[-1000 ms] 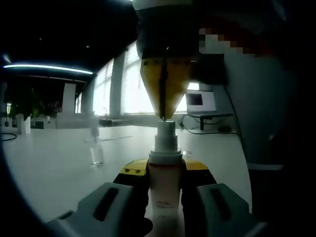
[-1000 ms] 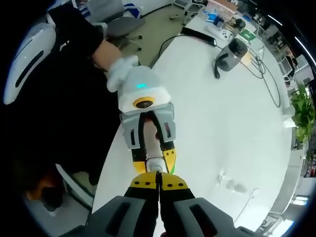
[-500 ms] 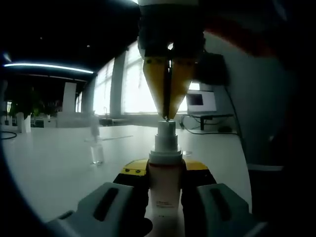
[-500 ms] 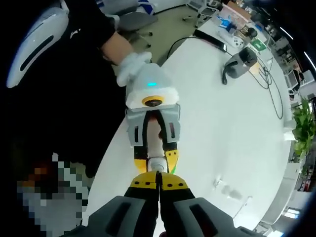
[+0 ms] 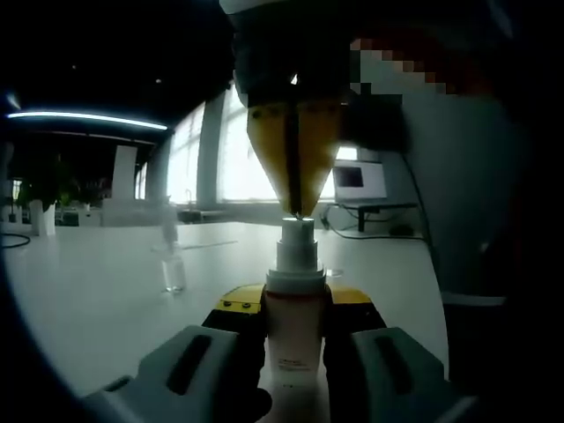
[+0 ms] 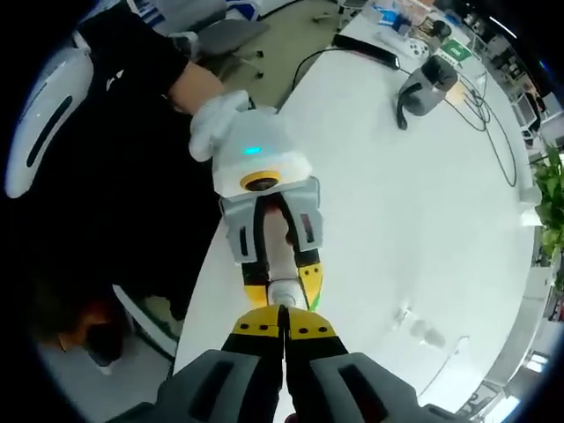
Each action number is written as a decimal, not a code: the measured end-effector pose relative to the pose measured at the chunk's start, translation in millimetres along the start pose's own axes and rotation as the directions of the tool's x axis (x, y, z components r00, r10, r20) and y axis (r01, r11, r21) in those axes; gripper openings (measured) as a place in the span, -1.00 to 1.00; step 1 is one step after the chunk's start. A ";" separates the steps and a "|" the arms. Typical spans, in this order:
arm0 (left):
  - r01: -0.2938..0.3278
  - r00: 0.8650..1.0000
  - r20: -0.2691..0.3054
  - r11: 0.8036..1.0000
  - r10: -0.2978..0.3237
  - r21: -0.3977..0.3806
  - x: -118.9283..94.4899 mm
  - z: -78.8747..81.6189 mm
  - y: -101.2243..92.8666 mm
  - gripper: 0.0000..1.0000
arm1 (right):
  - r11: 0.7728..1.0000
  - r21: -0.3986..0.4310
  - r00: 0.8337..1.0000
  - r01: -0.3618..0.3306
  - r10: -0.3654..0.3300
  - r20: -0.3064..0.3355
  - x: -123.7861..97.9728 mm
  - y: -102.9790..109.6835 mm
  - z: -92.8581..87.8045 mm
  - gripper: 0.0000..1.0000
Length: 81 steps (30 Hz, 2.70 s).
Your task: Clamp pump bottle remove cover press pump head put on cover
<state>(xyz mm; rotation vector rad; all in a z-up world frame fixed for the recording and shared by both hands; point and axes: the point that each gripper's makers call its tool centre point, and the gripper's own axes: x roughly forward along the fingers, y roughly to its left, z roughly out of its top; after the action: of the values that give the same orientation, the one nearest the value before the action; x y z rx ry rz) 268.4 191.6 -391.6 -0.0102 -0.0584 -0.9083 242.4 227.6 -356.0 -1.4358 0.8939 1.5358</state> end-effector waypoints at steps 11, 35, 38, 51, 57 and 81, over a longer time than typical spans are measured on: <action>-0.012 1.000 -0.010 1.000 0.012 0.000 0.3 0.6 -0.1 -0.70 | 1.000 -0.015 0.999 0.025 -0.025 -0.032 3.9 4.2 0.3 -1.00; -0.013 1.000 -0.004 1.000 0.013 0.001 1.1 1.2 -0.8 -0.70 | 1.000 0.012 1.000 0.020 -0.020 0.002 -2.2 4.0 -2.1 -1.00; -0.014 1.000 -0.004 1.000 0.014 0.002 1.2 1.3 -0.9 -0.70 | 1.000 0.013 1.000 0.017 -0.017 0.001 -2.1 4.2 -2.1 -1.00; -0.015 1.000 -0.003 1.000 0.015 0.004 1.0 0.8 0.2 -0.70 | 1.000 0.009 1.000 0.009 -0.009 -0.009 -1.6 4.7 -1.6 -1.00; -0.015 1.000 -0.003 1.000 0.015 0.002 0.7 0.8 -0.1 -0.70 | 1.000 -0.004 1.000 0.008 -0.008 -0.022 -1.2 4.8 -1.1 -1.00; -0.013 1.000 -0.003 1.000 0.013 0.000 0.9 0.8 -0.8 -0.70 | 1.000 0.015 1.000 -0.001 0.001 -0.026 0.3 4.8 -1.2 -1.00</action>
<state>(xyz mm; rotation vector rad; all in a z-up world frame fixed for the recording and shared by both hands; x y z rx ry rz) 268.3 190.4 -390.7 -0.0090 -0.0556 -0.8958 238.4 224.6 -356.6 -1.4477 0.9196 1.5117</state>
